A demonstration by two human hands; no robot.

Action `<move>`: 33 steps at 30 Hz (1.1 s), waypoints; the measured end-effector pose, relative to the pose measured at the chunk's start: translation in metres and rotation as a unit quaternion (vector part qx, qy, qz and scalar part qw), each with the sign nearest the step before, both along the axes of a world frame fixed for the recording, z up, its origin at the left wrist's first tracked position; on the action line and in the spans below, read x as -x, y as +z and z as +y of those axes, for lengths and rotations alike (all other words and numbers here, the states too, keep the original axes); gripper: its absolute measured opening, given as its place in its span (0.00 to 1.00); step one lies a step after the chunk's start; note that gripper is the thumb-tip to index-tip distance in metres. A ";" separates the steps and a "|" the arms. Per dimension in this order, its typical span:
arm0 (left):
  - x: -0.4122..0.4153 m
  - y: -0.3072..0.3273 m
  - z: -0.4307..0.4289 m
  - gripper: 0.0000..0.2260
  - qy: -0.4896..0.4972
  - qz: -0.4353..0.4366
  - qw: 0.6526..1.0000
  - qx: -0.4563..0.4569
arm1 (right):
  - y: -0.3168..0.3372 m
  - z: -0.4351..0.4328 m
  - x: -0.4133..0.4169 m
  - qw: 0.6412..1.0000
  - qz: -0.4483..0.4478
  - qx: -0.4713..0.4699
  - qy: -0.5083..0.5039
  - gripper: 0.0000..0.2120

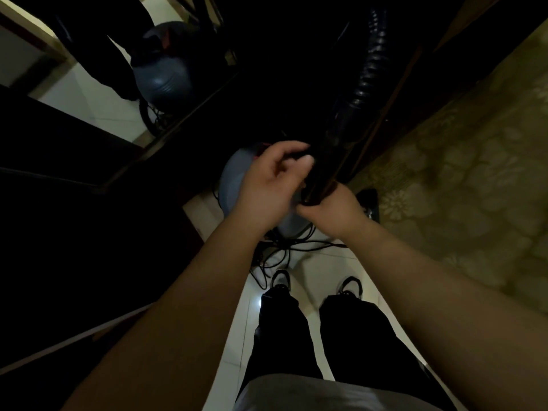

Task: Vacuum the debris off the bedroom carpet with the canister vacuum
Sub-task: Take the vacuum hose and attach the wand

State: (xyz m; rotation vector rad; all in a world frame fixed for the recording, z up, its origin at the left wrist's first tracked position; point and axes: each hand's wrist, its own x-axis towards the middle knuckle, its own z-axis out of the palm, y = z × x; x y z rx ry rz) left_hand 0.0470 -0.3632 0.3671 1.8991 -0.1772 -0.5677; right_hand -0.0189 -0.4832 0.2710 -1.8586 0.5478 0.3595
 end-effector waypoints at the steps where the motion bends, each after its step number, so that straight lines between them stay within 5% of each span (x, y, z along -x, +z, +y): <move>1: -0.001 -0.013 0.014 0.05 0.043 0.012 0.999 -0.015 | 0.003 -0.002 -0.006 1.000 0.006 0.026 0.010 0.22; 3: -0.002 -0.046 0.043 0.03 0.104 0.042 0.989 -0.091 | 0.013 -0.005 -0.018 0.998 0.016 0.052 0.025 0.09; 5: -0.005 -0.085 0.066 0.02 0.123 0.090 0.973 -0.172 | 0.019 -0.003 -0.028 0.998 0.013 0.064 0.023 0.14; 10: -0.031 -0.179 0.093 0.17 0.099 0.163 0.952 -0.238 | -0.006 0.015 -0.030 0.993 0.053 0.095 0.038 0.16; 15: -0.057 -0.281 0.108 0.44 0.066 0.150 0.937 -0.309 | -0.034 0.017 0.000 0.994 0.069 0.063 -0.049 0.16; 23: -0.080 -0.315 0.093 0.17 0.075 0.191 0.934 -0.291 | -0.042 0.005 0.022 0.993 -0.006 0.045 -0.111 0.14; 30: -0.013 -0.297 0.070 0.13 0.100 0.278 0.927 -0.231 | -0.031 -0.025 0.082 0.989 0.008 0.069 -0.127 0.16; 33: 0.026 -0.298 0.061 0.24 0.139 0.317 0.913 -0.217 | -0.018 -0.042 0.118 0.989 0.027 0.067 -0.130 0.20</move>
